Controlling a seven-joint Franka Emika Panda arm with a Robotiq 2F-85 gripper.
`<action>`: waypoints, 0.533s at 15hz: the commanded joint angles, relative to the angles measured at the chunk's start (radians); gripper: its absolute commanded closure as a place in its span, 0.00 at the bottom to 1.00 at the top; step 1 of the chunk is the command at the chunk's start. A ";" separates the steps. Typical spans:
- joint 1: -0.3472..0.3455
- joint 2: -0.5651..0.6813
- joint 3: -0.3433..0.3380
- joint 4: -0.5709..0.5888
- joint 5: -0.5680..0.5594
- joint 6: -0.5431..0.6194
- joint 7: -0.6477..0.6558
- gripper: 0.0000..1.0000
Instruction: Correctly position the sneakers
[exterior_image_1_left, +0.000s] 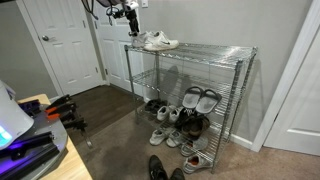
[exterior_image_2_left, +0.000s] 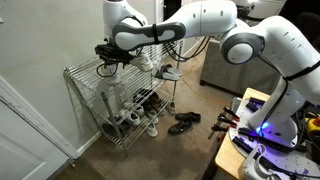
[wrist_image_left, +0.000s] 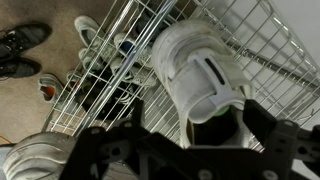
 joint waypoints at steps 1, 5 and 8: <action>0.001 0.014 -0.010 0.022 -0.036 -0.068 -0.085 0.00; -0.002 0.011 -0.013 0.022 -0.051 -0.079 -0.126 0.00; -0.002 0.021 -0.020 0.037 -0.034 -0.045 -0.052 0.00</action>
